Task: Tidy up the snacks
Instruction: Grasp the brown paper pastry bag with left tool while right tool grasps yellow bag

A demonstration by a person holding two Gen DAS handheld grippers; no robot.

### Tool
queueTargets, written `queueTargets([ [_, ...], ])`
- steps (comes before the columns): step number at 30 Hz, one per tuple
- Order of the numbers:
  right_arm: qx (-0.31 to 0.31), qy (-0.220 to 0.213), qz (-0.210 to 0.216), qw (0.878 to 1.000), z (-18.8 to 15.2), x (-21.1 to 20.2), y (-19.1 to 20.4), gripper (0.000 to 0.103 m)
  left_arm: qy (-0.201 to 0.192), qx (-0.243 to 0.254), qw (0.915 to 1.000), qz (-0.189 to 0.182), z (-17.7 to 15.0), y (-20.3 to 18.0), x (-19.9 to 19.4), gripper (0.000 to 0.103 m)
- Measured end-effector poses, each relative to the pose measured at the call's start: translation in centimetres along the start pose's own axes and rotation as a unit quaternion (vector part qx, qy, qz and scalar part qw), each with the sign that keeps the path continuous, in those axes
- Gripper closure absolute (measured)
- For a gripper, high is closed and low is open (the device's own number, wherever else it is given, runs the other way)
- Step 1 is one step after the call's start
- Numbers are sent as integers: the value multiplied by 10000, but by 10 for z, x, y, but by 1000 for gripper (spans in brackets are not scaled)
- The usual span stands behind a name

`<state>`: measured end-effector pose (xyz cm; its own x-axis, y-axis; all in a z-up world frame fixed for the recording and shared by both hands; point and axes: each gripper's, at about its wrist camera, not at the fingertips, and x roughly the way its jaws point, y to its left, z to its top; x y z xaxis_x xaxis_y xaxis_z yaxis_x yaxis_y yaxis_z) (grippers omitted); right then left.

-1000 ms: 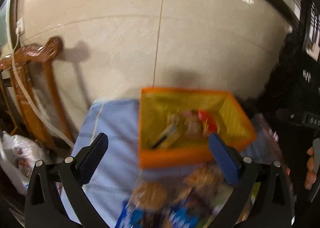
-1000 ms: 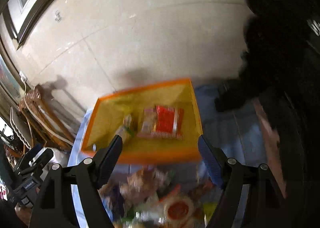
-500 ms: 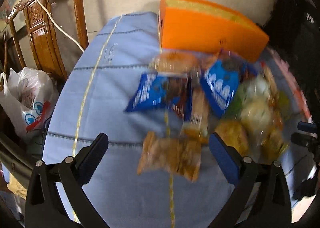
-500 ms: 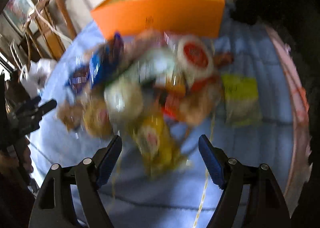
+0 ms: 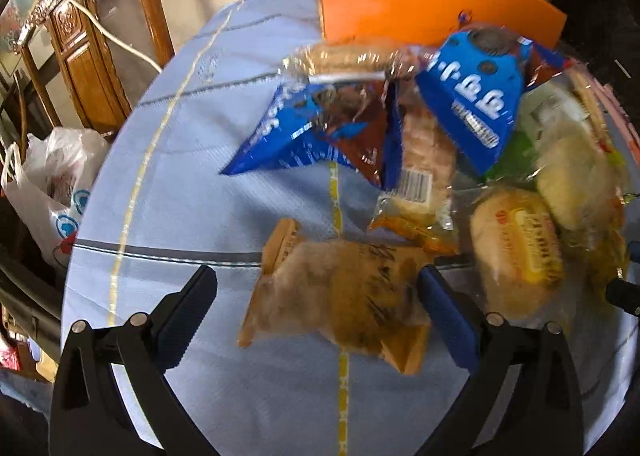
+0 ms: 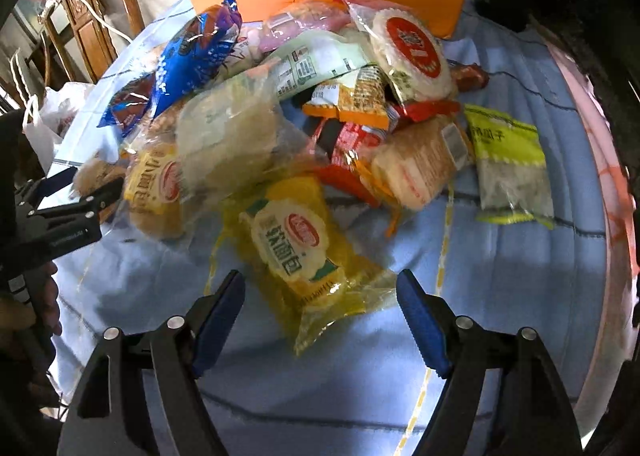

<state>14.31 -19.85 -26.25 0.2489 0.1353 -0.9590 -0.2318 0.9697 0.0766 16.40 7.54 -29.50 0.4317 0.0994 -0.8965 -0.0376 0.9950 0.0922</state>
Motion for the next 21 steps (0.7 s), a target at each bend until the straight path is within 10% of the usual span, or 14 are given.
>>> queueTargets([
  [7,-278,34,-234,9993,6,23,5,25,-210,-76,9996,-179,-9,0,6,4],
  [14,-102,-70,119,9999,-3,13,-6,57,-503,671,9951,-529,-26,-21,-17,62],
  [21,176,-233,368,9989,-17,-12,-12,65,-504,276,9931,-1023,-23,-3,-32,68],
])
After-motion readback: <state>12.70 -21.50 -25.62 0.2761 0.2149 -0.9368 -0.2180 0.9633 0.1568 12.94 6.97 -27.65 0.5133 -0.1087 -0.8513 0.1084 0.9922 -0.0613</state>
